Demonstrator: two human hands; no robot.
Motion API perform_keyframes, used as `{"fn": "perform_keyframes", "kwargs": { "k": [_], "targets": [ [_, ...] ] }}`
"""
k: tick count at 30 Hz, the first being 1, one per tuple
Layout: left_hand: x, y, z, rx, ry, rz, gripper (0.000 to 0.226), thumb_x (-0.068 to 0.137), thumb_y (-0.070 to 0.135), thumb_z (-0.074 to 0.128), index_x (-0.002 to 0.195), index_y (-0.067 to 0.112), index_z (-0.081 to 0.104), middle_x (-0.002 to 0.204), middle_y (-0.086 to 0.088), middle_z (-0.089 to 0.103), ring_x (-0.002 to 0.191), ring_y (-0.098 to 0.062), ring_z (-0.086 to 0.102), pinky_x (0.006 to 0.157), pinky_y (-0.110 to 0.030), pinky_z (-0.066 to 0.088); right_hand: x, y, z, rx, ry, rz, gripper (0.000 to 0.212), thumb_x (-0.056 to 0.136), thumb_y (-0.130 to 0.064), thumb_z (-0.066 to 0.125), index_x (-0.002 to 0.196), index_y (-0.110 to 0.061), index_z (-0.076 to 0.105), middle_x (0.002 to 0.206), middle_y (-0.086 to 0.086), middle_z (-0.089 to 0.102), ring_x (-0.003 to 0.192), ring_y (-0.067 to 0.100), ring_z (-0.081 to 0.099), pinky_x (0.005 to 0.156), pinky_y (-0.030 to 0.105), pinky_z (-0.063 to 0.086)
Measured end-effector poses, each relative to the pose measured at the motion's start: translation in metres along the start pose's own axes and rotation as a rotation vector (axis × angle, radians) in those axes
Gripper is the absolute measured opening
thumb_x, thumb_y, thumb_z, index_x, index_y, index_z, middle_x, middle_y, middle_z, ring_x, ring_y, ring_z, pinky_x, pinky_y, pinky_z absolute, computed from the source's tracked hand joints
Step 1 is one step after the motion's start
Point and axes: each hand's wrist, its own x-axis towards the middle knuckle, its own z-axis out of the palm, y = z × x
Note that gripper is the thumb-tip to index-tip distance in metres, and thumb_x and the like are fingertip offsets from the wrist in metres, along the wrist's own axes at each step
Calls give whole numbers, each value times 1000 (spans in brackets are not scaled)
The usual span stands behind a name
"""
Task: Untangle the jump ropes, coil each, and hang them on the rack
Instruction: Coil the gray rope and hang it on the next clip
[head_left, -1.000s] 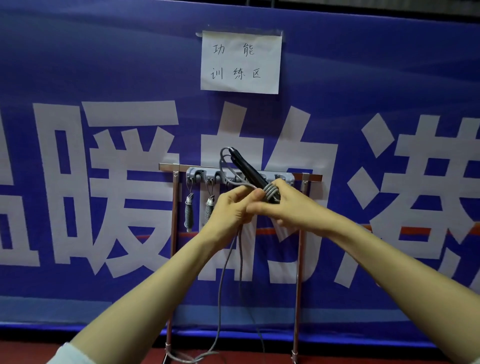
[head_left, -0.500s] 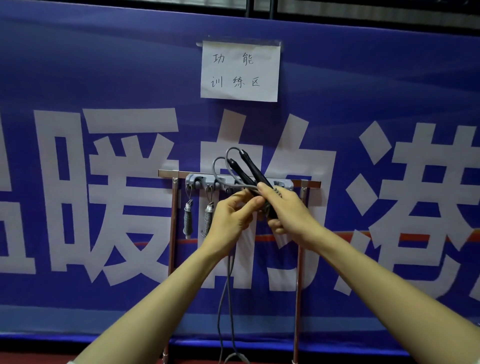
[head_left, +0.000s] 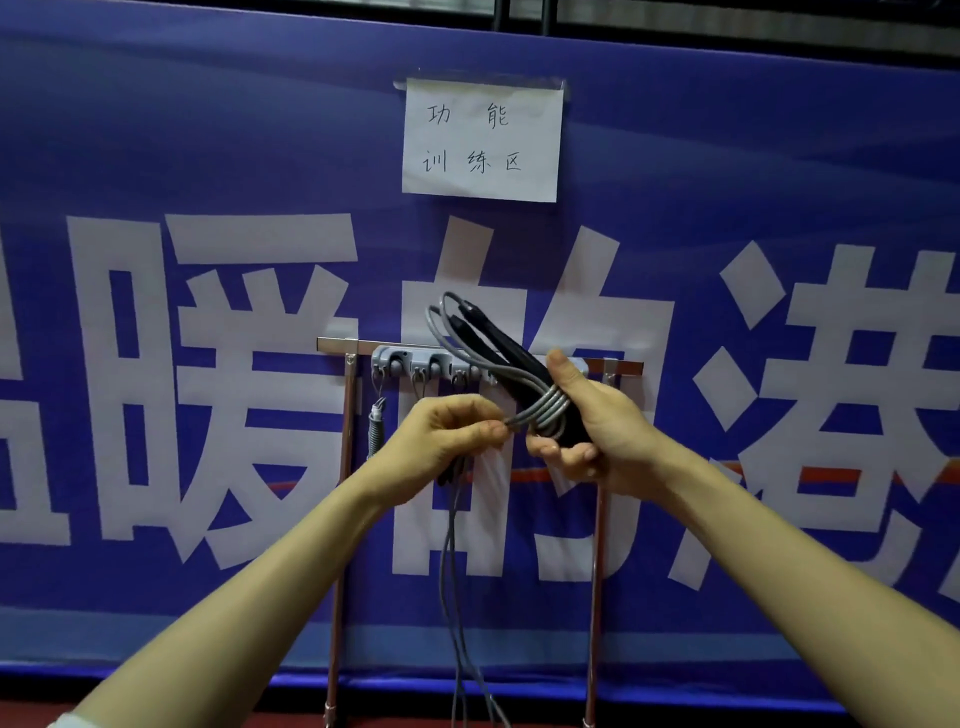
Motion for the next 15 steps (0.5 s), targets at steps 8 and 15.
{"fn": "perform_keyframes", "kwargs": {
  "k": [8,15],
  "targets": [
    [3,9,-19,382,-214,-71,20,88,19,66,80,38,70,77,16,70,74,0,65,77,-30,56,-17,-3,-1,-176,-469,462,52,86,-59,50,103,-10,46,61,-1,48,37,0,31,35,12,21],
    [33,38,-28,873,-312,135,12,83,5,72,93,9,76,86,0,71,80,-10,67,73,-18,53,-1,14,-2,-476,-464,579,34,93,-51,52,98,-18,46,69,2,53,45,6,32,43,17,23]
  ]
}}
